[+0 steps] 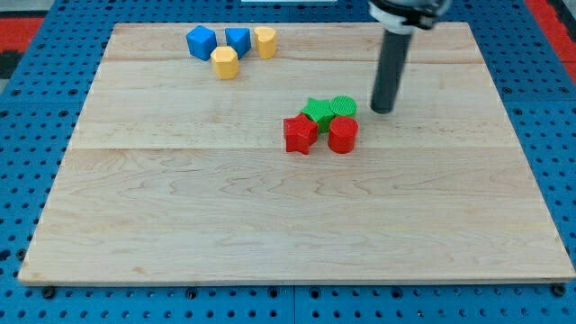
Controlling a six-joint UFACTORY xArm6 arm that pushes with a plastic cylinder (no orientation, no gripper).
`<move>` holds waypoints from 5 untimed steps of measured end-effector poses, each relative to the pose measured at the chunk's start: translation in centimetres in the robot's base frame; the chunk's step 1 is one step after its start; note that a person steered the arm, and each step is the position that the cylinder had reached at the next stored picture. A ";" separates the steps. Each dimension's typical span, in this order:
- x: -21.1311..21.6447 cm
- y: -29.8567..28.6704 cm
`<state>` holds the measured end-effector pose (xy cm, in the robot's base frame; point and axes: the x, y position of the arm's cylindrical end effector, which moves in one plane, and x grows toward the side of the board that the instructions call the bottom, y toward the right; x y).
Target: Separate the green blocks and red blocks from each other
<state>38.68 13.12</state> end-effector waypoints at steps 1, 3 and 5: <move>-0.8 -7.3; -1.5 -16.8; 0.2 -19.4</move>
<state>38.90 -6.30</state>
